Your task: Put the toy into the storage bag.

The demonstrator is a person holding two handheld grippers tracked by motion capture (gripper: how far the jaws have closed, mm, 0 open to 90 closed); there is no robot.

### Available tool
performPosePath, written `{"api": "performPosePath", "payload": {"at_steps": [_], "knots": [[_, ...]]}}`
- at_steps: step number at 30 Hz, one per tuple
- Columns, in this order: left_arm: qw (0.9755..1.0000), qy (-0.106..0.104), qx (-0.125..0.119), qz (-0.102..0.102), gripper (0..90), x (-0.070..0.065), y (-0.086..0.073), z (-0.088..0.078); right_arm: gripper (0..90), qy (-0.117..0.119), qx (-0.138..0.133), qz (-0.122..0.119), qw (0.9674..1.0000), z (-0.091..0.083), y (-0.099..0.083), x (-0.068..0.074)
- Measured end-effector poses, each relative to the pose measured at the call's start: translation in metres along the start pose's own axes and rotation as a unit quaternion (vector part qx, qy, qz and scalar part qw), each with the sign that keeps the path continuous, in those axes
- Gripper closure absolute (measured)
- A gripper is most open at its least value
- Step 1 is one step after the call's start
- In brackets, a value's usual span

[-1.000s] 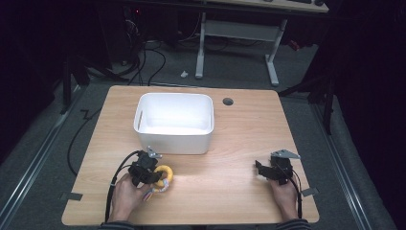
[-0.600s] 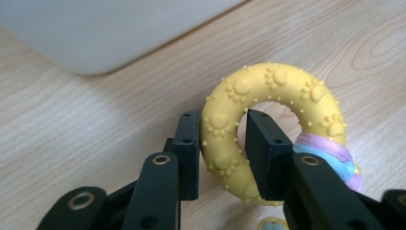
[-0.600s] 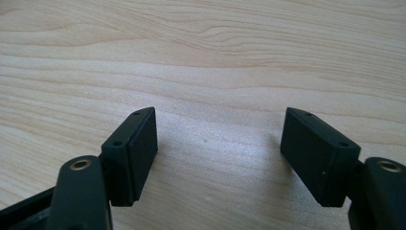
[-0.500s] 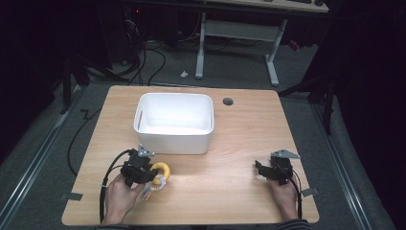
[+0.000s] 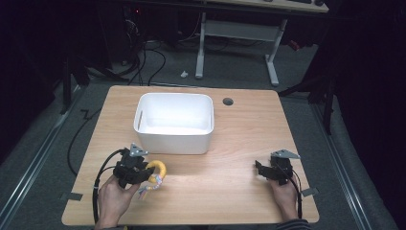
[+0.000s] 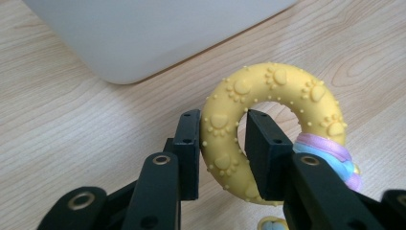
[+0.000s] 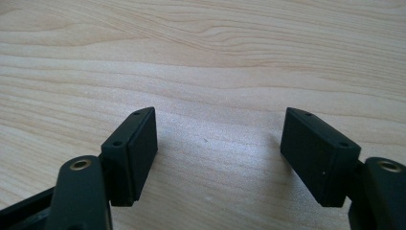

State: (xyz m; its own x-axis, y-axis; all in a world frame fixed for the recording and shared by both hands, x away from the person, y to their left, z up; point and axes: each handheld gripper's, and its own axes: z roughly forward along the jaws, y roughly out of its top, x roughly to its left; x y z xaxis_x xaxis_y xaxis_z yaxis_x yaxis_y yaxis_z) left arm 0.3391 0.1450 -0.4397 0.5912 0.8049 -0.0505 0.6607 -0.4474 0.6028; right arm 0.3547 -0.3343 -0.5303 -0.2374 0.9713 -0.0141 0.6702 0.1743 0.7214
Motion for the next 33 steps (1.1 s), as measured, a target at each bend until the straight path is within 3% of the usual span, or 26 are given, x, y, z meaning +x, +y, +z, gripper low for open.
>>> {"api": "performPosePath", "payload": {"at_steps": [5, 18, 33], "knots": [[1.0, 0.002, -0.001, 0.002, 67.3, 0.0, 0.002, -0.006, 28.9, 0.0, 0.0, -0.001, 1.0, 0.0, 0.0, 0.0], [0.9992, 0.001, -0.035, -0.018, 67.3, 0.005, 0.009, -0.033, 28.9, 0.0, 0.0, -0.001, 1.0, 0.0, 0.0, 0.0], [0.9979, 0.005, -0.057, -0.028, 67.4, 0.013, 0.028, -0.053, 28.7, 0.001, -0.001, -0.003, 1.0, 0.0, 0.0, 0.0]]}}
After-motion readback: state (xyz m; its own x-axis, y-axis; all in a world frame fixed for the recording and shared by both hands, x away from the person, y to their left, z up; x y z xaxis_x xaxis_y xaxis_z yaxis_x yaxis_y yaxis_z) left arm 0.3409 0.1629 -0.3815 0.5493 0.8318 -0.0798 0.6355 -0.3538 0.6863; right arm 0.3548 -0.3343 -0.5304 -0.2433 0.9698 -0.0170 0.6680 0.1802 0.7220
